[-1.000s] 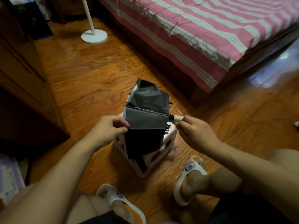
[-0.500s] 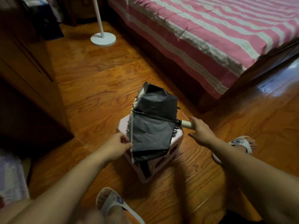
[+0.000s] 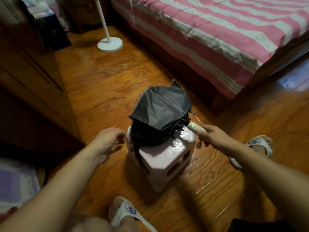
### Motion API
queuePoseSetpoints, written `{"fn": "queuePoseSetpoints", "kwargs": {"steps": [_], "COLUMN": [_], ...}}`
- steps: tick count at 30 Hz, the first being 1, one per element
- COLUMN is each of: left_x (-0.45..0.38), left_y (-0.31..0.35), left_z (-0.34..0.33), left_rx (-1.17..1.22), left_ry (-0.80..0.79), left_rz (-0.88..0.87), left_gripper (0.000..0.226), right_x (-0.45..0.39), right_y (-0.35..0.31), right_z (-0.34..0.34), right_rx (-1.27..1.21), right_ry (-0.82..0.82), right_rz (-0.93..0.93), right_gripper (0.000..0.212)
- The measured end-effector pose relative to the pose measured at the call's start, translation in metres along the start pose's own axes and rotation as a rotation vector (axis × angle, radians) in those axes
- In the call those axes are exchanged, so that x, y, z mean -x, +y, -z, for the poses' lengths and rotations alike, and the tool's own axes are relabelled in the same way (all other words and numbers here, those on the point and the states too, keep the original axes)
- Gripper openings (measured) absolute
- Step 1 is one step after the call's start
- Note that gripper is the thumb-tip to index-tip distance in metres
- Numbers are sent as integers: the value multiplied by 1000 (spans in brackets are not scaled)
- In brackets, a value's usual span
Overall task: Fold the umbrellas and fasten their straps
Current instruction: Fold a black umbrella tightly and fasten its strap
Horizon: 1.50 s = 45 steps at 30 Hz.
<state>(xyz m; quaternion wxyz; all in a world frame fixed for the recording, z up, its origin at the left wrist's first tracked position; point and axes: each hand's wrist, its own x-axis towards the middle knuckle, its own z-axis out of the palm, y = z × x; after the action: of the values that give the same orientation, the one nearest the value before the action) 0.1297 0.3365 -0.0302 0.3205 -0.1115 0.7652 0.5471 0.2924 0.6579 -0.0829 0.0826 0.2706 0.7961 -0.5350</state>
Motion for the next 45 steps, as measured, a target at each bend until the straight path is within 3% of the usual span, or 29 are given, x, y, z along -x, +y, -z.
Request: {"fn": "queuePoseSetpoints", "kwargs": {"steps": [3, 6, 12, 15, 17, 19, 20, 21, 23, 24, 28, 31, 34, 39, 41, 45], "left_x": [2, 4, 20, 29, 34, 38, 41, 47, 55, 52, 22, 11, -1, -24, -37, -67], "left_y": [27, 35, 51, 68, 79, 83, 83, 83, 77, 74, 65, 50, 24, -22, -28, -32], "left_z": [8, 15, 13, 10, 6, -6, -15, -26, -46, -52, -44, -23, 1, 18, 14, 9], "left_rx": [24, -89, -58, 29, 95, 163, 191, 196, 149, 84, -175, -434, -634, -913, -1010, -916], "left_ry": [67, 19, -92, -114, -10, 142, 134, 23, -236, -273, -189, -176, -243, -374, -312, -119], "left_rz": [-112, -164, -367, -465, -524, -481, -396, -280, -108, -112, -254, -292, -305, -294, -336, -395], "left_gripper": [7, 25, 44, 41, 28, 14, 18, 25, 44, 47, 28, 13, 9, 42, 48, 51], "right_x": [14, 22, 38, 45, 49, 51, 52, 52, 52, 51, 51, 55, 69, 81, 78, 67], "right_y": [-18, -32, -58, -83, -103, -124, -133, -141, -154, -157, -148, -129, -105, -53, -41, -35], "right_z": [-2, -3, -2, -12, -25, -45, -58, -72, -103, -118, -152, -122, -60, 14, 20, 10], "right_rx": [-285, -517, -671, -763, -884, -982, -1006, -1011, -940, -889, -718, -242, -129, -124, -159, -177], "right_ry": [11, 14, 2, -21, -58, -90, -107, -135, -195, -197, -259, -387, -259, 22, 54, 37], "right_rz": [-68, -109, -56, -2, 27, 52, 66, 89, 147, 161, 55, 16, -45, -206, -229, -230], "right_gripper": [32, 36, 44, 52, 51, 44, 41, 36, 30, 31, 30, 31, 26, 22, 25, 26]}}
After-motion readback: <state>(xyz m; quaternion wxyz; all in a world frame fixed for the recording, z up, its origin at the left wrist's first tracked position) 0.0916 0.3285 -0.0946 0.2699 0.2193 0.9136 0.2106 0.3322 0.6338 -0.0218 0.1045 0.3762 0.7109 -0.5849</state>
